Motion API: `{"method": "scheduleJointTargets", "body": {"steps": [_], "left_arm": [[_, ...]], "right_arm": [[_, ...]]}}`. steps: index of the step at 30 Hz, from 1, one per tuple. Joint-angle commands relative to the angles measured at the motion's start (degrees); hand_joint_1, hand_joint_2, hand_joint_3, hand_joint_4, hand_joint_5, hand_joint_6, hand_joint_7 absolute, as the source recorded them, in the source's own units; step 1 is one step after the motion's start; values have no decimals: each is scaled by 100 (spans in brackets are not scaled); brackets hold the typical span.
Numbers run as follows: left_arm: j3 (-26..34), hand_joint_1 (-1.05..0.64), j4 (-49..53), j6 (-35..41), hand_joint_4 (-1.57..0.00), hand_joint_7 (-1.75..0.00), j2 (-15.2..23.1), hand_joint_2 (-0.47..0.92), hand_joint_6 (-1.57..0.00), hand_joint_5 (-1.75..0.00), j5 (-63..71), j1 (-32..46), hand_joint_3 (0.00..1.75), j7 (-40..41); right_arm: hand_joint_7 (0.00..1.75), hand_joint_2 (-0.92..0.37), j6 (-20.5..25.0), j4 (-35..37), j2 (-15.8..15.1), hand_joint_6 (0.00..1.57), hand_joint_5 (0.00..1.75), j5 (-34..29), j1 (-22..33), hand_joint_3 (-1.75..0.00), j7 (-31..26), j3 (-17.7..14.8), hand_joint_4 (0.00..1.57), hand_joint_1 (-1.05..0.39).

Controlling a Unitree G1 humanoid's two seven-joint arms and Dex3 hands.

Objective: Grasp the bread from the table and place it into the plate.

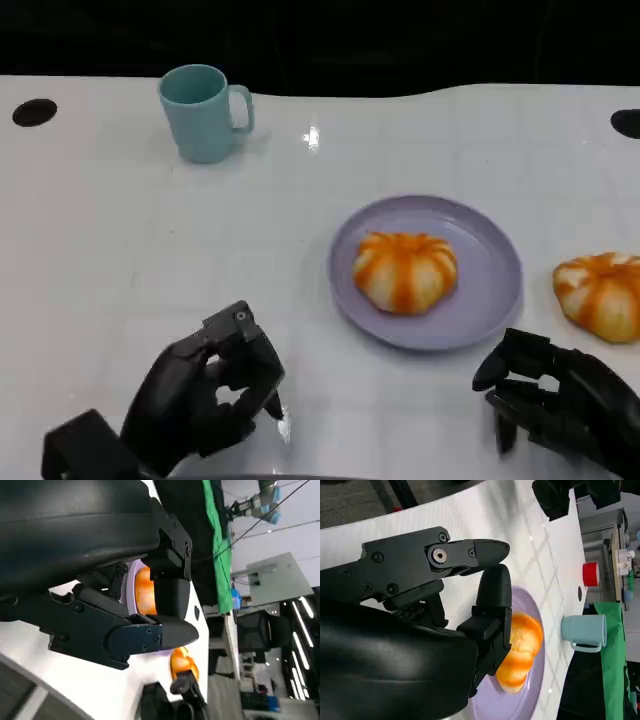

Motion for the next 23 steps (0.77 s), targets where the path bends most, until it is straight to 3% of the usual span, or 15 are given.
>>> {"method": "scheduleJointTargets", "body": {"steps": [1, 10, 23], "left_arm": [[199, -71, -280, 755, -68, -173, -18, 92, -48, -175, -649, 44, 45, -504], [467, -70, -550, 1519, -70, -167, -120, 92, -49, -175, -942, 81, 43, -880], [662, -69, -600, 1803, -71, -166, -218, 92, -51, -175, -877, 60, 38, -1022]], "right_arm": [[141, -92, 152, 125, -126, 66, 175, 8, 82, -27, 22, -49, 66, -53], [142, -92, 176, 145, -136, 66, 175, 55, 69, -26, 54, -55, 66, -54], [142, -92, 201, 138, -135, 65, 175, 115, 51, -27, 95, -55, 66, -52]]}}
